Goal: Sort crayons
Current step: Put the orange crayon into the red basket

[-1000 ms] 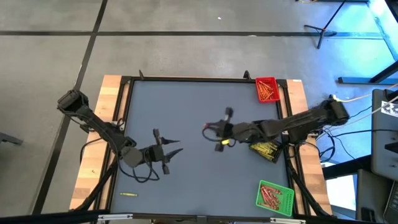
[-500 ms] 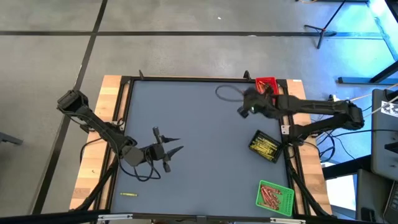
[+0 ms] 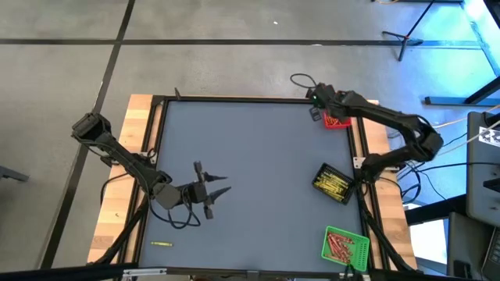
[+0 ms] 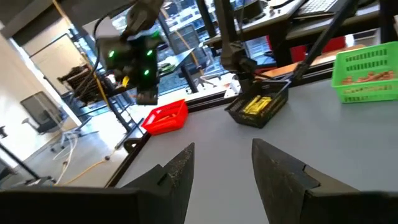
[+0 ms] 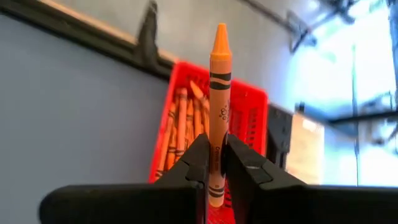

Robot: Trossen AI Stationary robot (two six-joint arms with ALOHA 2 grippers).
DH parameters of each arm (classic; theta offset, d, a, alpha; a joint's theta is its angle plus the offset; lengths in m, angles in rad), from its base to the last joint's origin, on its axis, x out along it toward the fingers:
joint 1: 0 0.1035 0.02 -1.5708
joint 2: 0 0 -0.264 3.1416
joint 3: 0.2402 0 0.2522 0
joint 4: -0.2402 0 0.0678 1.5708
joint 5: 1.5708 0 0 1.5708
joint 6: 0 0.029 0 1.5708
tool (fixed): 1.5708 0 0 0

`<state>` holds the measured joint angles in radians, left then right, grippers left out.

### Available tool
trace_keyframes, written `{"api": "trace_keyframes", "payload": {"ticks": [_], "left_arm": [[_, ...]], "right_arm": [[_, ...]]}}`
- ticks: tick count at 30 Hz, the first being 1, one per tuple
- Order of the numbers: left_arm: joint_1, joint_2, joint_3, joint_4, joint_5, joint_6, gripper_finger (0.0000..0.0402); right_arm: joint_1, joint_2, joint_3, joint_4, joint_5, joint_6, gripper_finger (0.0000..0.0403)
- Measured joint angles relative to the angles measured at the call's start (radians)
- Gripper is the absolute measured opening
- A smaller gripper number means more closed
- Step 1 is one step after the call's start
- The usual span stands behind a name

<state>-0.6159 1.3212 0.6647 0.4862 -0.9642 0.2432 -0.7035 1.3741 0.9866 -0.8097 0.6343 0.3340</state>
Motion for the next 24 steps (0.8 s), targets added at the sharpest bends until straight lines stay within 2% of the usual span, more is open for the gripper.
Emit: {"api": "trace_keyframes", "payload": {"ticks": [6, 13, 16, 19, 24], "left_arm": [[0.0, 0.0, 0.0, -0.005, 0.02, -0.006, 0.0144], [0.0, 0.001, 0.0, -0.042, 0.02, -0.058, 0.0144], [0.0, 0.001, 0.0, -0.055, 0.02, -0.059, 0.0144], [0.0, 0.001, 0.0, -0.056, 0.02, -0.082, 0.0144], [0.0, 0.001, 0.0, -0.103, 0.032, -0.138, 0.0144]], "right_arm": [[-0.098, 0.142, 0.0, 0.001, -0.059, 0.01, 0.0032], [-0.151, 0.286, -0.001, 0.012, -0.053, 0.049, 0.0033], [-0.163, 0.315, -0.001, 0.014, 0.005, 0.051, 0.0033], [-0.163, 0.319, -0.001, 0.018, 0.018, 0.024, 0.0037], [-0.161, 0.305, -0.001, 0.002, 0.028, -0.008, 0.0085]]}}
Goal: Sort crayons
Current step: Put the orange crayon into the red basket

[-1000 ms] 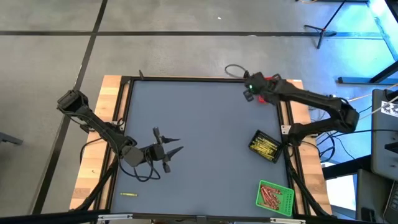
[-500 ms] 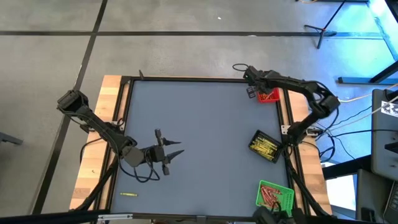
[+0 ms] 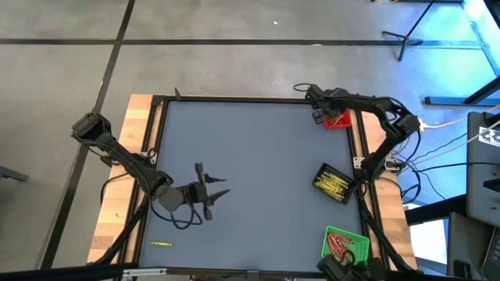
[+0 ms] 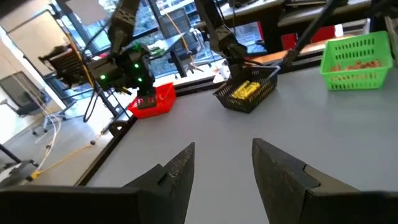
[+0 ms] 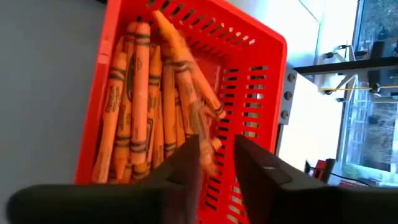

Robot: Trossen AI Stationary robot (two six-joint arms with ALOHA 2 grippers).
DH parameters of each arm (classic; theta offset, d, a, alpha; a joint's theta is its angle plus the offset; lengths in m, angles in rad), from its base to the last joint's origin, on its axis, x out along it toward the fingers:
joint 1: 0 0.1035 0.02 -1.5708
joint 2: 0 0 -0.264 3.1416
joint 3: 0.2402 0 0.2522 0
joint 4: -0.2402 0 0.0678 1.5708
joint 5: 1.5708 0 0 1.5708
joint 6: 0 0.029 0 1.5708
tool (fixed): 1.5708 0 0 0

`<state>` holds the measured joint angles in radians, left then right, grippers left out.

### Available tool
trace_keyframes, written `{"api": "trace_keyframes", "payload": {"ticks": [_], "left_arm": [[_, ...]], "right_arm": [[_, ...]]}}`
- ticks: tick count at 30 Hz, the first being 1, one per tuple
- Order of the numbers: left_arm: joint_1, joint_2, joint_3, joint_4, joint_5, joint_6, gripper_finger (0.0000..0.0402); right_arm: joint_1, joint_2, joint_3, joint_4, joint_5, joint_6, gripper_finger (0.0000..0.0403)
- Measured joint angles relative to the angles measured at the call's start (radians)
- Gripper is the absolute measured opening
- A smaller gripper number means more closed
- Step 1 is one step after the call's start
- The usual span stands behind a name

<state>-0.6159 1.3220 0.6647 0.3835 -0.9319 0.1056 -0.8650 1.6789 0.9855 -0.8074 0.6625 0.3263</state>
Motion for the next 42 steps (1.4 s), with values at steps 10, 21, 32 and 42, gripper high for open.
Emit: {"api": "trace_keyframes", "payload": {"ticks": [10, 21, 32, 42], "left_arm": [[-0.051, 0.0, 0.111, -0.312, 0.101, -0.118, 0.0144], [-0.109, 0.001, 0.248, -0.994, 0.688, -0.805, 0.0144], [-0.313, 0.161, 0.232, -1.042, 0.962, -1.25, 0.0143], [-0.432, 0.342, 0.232, -0.988, 1.093, -1.48, 0.0133]], "right_arm": [[0.026, -0.119, 0.0, -0.031, -0.005, -0.071, 0.0193], [0.373, -0.388, 0.0, 0.106, -0.002, -0.109, 0.0198], [0.667, -0.394, 0.0, 0.268, 0.001, -0.133, 0.0198], [0.724, -0.394, 0.0, 0.253, 0.0, -0.149, 0.0198]]}}
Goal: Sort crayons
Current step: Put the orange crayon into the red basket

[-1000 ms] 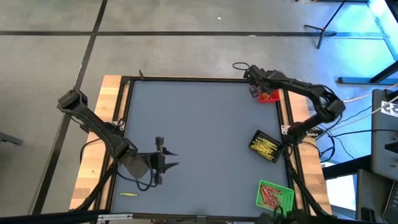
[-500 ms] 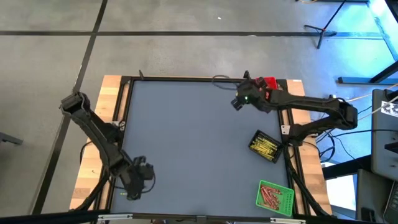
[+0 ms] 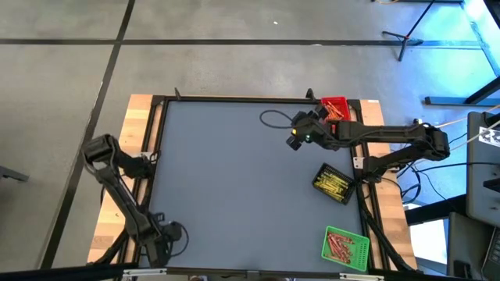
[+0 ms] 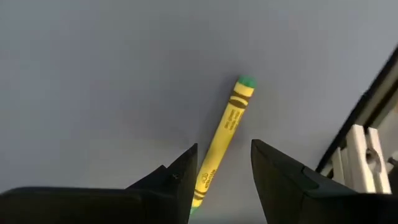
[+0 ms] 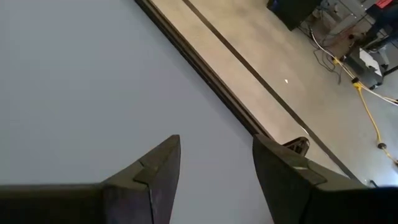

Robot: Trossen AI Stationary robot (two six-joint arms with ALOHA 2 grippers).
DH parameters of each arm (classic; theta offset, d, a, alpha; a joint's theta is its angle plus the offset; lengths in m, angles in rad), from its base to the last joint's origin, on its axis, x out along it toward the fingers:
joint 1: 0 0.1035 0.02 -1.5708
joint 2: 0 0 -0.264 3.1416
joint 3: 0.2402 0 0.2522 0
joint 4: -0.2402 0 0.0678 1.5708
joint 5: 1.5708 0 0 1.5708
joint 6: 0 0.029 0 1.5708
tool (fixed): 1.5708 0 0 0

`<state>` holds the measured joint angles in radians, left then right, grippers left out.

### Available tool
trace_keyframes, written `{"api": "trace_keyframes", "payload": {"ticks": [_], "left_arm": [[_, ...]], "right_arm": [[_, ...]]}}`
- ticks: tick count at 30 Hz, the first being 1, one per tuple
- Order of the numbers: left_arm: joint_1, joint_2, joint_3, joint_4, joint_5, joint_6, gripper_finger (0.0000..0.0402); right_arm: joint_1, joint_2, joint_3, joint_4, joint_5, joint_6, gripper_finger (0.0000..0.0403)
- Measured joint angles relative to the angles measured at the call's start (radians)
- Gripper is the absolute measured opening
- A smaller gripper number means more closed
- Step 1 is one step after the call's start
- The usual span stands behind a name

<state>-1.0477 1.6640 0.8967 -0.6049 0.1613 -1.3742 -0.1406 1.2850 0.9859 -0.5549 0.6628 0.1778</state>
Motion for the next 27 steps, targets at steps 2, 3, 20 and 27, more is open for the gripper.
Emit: {"api": "trace_keyframes", "payload": {"ticks": [2, 3, 20, 27], "left_arm": [[-0.007, 0.016, 0.0, 0.013, 0.006, -0.025, 0.0133], [-0.008, 0.021, 0.0, 0.018, 0.006, -0.032, 0.0133], [0.007, 0.03, 0.002, -0.008, -0.015, -0.029, 0.002], [0.025, 0.01, 0.021, -0.023, -0.058, 0.042, 0.0008]], "right_arm": [[-0.001, 0.0, 0.0, 0.0, 0.0, 0.0, 0.0198], [-0.002, 0.0, 0.0, 0.0, 0.001, 0.0, 0.0198], [-0.002, 0.0, 0.0, 0.006, -0.077, -0.004, 0.0198], [0.121, 0.0, 0.0, 0.031, -0.17, -0.007, 0.0198]]}}
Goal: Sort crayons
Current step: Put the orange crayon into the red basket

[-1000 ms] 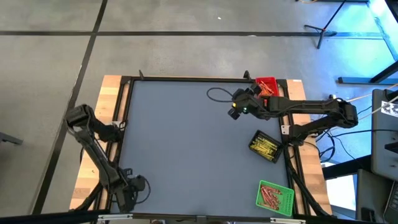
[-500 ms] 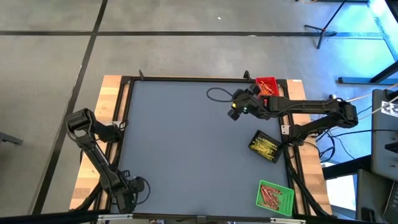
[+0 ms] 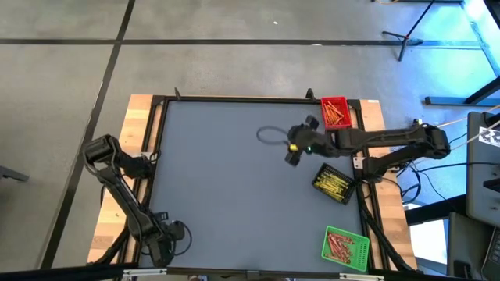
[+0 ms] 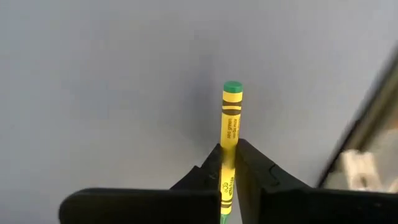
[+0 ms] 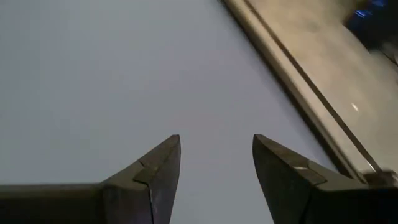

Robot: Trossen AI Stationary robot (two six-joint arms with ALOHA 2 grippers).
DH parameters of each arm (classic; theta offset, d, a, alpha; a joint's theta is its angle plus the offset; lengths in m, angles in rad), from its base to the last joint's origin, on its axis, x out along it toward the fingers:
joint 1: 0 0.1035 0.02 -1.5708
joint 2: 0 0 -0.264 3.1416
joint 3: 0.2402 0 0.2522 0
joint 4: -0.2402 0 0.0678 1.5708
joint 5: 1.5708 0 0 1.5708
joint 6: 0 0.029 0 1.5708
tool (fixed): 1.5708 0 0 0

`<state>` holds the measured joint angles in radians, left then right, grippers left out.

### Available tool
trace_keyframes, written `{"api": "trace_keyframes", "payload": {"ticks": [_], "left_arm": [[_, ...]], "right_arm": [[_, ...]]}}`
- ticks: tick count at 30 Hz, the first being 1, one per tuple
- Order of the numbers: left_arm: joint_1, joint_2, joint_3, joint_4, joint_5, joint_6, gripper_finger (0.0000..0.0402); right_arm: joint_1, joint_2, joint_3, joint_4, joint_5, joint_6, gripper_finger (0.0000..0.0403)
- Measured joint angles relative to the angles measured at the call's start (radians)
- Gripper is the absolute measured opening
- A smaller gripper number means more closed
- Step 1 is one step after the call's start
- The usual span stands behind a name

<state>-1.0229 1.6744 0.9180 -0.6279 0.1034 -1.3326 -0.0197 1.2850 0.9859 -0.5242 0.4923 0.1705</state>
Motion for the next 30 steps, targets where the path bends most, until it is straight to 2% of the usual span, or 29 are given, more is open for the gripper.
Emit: {"api": "trace_keyframes", "payload": {"ticks": [4, 10, 15, 19, 22, 27, 30], "left_arm": [[0.032, -0.026, 0.051, -0.015, -0.078, 0.103, 0.0003], [0.093, -0.082, 0.125, -0.001, -0.276, 0.369, 0.0004], [0.128, -0.14, 0.129, 0.059, -0.465, 0.616, 0.0002], [0.176, -0.153, 0.129, 0.098, -0.629, 0.774, 0.0002], [0.219, -0.153, 0.129, 0.17, -0.707, 0.915, 0.0003], [0.287, -0.15, 0.129, 0.366, -0.736, 1.178, 0.0003], [0.326, -0.15, 0.129, 0.458, -0.731, 1.279, 0.0003]], "right_arm": [[0.127, 0.0, 0.0, 0.001, -0.013, 0.003, 0.0198], [0.33, 0.0, 0.0, 0.008, -0.058, 0.058, 0.0198], [0.471, 0.026, 0.0, 0.067, 0.015, 0.067, 0.0198], [0.535, 0.064, -0.028, 0.235, 0.035, 0.033, 0.0198], [0.556, 0.11, -0.048, 0.363, 0.036, -0.005, 0.0198], [0.557, 0.216, -0.063, 0.617, 0.025, -0.106, 0.0198], [0.556, 0.289, -0.064, 0.791, -0.021, -0.193, 0.0198]]}}
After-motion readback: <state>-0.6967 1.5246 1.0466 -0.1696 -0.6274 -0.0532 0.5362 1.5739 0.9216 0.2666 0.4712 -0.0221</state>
